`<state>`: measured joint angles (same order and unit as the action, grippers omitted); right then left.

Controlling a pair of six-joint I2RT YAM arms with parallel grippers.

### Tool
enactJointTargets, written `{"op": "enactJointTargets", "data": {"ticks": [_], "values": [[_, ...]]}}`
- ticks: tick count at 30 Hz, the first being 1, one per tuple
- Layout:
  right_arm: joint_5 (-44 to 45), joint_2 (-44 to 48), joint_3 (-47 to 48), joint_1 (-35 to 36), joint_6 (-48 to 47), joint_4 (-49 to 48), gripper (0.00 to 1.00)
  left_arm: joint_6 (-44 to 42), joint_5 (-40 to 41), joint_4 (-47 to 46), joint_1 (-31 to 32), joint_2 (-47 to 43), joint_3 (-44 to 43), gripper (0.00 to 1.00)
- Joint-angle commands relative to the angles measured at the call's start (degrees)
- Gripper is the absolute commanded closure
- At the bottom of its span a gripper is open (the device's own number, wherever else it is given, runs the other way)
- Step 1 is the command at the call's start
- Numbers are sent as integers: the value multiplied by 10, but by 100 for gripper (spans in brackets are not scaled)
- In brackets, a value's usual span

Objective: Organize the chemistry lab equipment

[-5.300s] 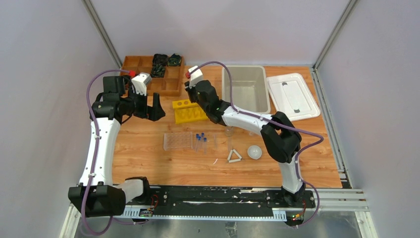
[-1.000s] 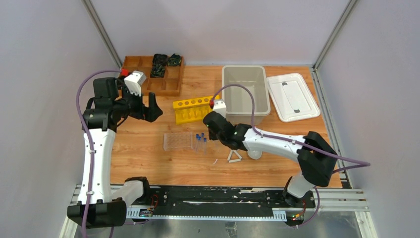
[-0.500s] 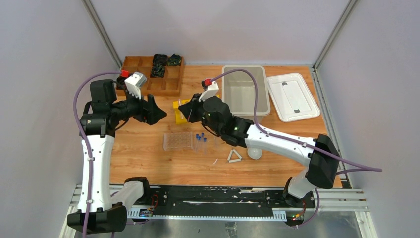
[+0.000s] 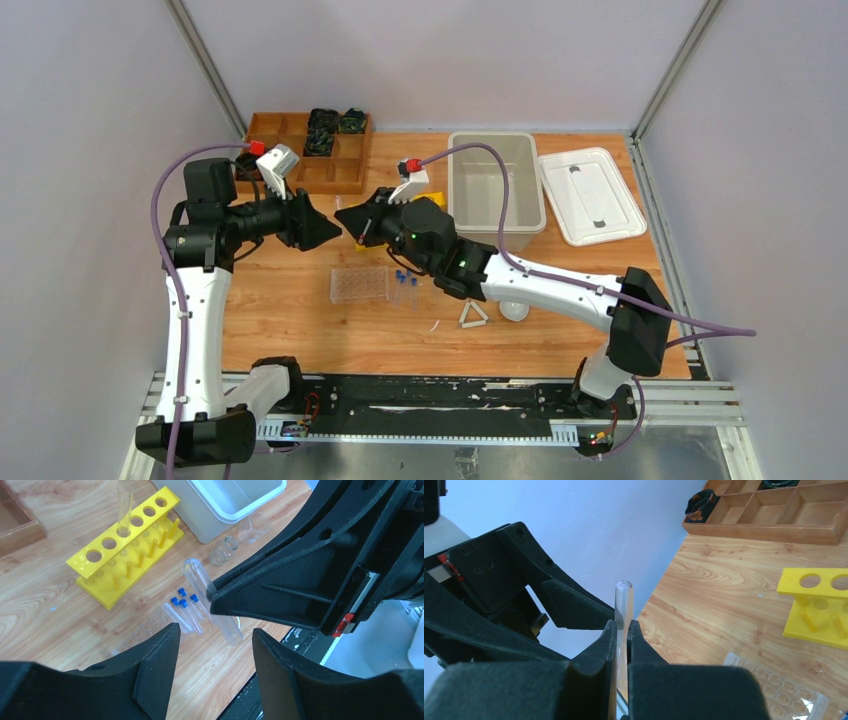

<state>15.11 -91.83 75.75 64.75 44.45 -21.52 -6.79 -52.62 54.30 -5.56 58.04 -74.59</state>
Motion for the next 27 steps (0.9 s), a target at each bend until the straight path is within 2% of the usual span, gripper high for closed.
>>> {"op": "enactJointTargets", "data": {"ticks": [1, 6, 15, 23, 27], "values": [[-6, -9, 26, 14, 16, -39, 100, 12, -31, 1, -4, 2, -10, 40], [-8, -16, 34, 21, 14, -47, 100, 17, -38, 1, -4, 6, -7, 44], [20, -12, 30, 35, -26, -70, 100, 18, -38, 1, -4, 9, 0, 64], [33, -14, 35, 47, -69, -96, 100, 22, -53, 1, -4, 10, 9, 66], [35, -13, 34, 52, -81, -100, 100, 22, -56, 1, -4, 12, 13, 78]]}}
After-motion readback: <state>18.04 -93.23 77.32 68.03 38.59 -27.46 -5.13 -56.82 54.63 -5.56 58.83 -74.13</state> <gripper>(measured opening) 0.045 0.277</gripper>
